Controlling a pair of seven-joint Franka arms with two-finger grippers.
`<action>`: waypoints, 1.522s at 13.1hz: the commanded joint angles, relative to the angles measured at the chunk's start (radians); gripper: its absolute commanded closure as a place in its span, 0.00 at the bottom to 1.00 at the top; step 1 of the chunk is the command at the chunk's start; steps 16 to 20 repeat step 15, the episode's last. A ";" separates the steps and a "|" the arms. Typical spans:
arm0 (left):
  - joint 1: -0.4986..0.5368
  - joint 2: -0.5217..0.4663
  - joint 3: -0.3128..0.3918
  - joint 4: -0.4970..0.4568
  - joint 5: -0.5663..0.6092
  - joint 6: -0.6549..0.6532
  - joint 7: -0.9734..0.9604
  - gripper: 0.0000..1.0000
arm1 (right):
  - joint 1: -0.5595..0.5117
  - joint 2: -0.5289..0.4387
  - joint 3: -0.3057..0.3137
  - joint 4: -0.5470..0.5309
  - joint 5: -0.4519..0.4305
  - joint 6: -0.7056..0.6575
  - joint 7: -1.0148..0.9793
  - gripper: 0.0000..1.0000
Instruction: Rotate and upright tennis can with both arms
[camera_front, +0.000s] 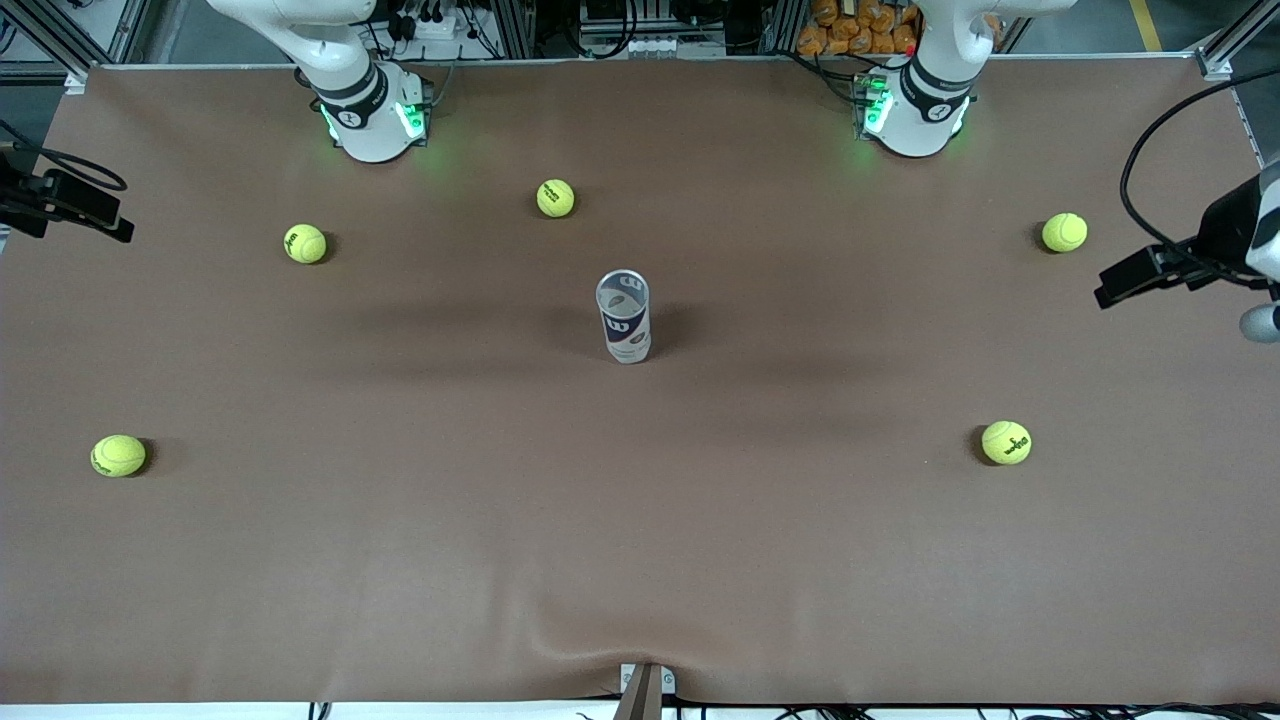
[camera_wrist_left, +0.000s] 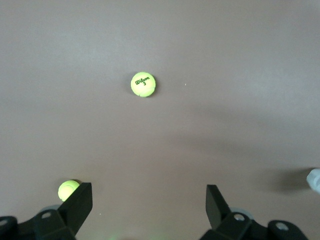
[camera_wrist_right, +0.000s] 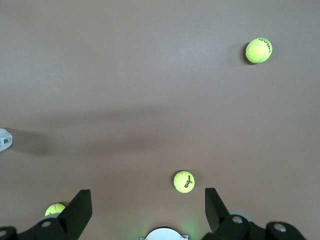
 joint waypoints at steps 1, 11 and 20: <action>0.020 -0.115 -0.039 -0.164 0.018 0.056 0.021 0.00 | -0.012 -0.007 0.010 0.012 0.019 -0.016 -0.017 0.00; 0.088 -0.197 -0.123 -0.207 0.013 0.056 0.070 0.00 | -0.027 0.005 0.006 0.003 0.029 0.026 -0.063 0.00; 0.088 -0.195 -0.123 -0.172 0.014 0.018 0.072 0.00 | -0.027 0.016 0.008 0.004 0.034 0.030 -0.047 0.00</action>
